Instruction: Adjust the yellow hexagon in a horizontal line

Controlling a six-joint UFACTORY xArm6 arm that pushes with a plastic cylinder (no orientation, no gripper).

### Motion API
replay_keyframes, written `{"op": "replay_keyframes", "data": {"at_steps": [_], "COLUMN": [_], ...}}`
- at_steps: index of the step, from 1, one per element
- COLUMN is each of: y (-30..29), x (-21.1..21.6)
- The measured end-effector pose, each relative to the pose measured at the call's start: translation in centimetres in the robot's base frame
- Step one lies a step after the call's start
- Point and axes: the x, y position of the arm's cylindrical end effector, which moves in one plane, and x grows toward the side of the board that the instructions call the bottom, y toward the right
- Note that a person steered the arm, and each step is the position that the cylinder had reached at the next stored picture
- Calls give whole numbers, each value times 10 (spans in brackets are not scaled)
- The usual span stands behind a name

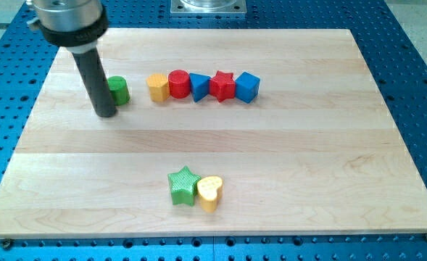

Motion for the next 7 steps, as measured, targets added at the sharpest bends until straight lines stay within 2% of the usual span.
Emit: {"op": "replay_keyframes", "data": {"at_steps": [1,2,5,7], "y": [10,8,82,85], "x": [-16,-1,1,-8]}}
